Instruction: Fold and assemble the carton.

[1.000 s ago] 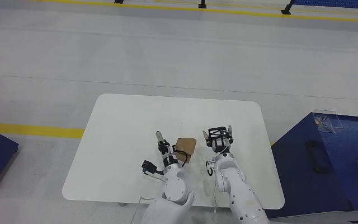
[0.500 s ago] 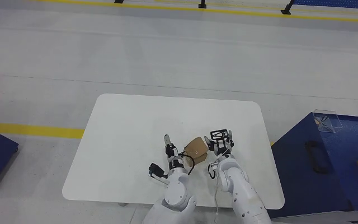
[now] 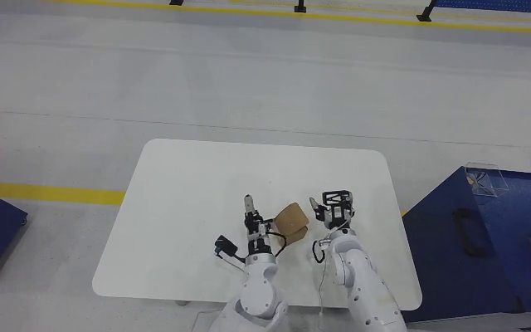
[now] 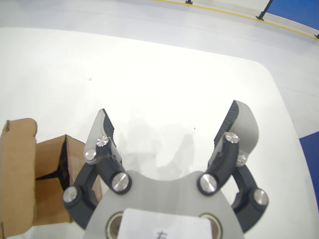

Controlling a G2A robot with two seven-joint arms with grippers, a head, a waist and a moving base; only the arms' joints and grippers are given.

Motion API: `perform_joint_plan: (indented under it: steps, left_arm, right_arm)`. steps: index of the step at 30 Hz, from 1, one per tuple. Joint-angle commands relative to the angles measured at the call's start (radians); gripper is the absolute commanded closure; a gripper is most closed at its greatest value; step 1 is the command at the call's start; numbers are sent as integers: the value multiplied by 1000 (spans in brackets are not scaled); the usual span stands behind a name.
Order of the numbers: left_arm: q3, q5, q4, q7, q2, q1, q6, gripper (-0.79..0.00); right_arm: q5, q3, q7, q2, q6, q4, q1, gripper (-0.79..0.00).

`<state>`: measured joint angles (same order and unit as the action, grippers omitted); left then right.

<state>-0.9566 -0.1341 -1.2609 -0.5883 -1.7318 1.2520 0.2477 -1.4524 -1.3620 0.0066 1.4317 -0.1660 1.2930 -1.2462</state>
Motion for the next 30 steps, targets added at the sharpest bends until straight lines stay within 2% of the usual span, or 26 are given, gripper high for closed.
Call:
perform_joint_plan:
  steps: [1, 4, 5, 13, 18, 19, 21, 22, 23, 25, 27, 28, 30]
  left_arm:
    - [-14, 104, -21, 65, 12, 1, -148, -785]
    - [-29, 258, -51, 190, 37, 16, -358, -785]
    - [-28, 284, -66, 223, 42, 23, -385, -785]
    - [-28, 284, -66, 223, 42, 23, -385, -785]
    - [-46, 294, -18, 308, 45, -9, -494, -785]
    - [-45, 300, -13, 330, 46, -15, -506, -760]
    - [-41, 321, 1, 353, 47, -22, -518, -610]
    - [-40, 321, 7, 361, 46, -24, -520, -573]
    - [-37, 320, 13, 364, 45, -26, -518, -579]
    - [-32, 315, 23, 377, 43, -30, -509, -508]
    - [-29, 311, 31, 377, 41, -31, -497, -514]
    - [-29, 305, 33, 377, 40, -30, -487, -548]
    - [-30, 292, 36, 382, 38, -28, -470, -514]
  right_arm:
    - [15, -18, 42, -4, 15, 34, -13, -785]
    - [60, -48, 129, -10, 65, 82, -30, -785]
    - [79, -54, 169, -11, 82, 92, -33, -785]
    - [80, -53, 181, -11, 92, 96, -35, -785]
    - [121, -41, 227, -10, 124, 115, -36, -785]
    - [126, -38, 244, -11, 136, 110, -29, -785]
    - [124, -32, 256, -11, 144, 102, -16, -785]
    - [121, -27, 255, -11, 140, 99, -11, -785]
    - [121, -23, 254, -10, 139, 97, -8, -785]
    - [128, -18, 248, -9, 140, 97, -5, -785]
    - [126, -17, 241, -9, 132, 102, -5, -785]
    - [124, -15, 240, -9, 129, 105, -5, -785]
    - [118, -13, 241, -10, 131, 114, -9, -785]
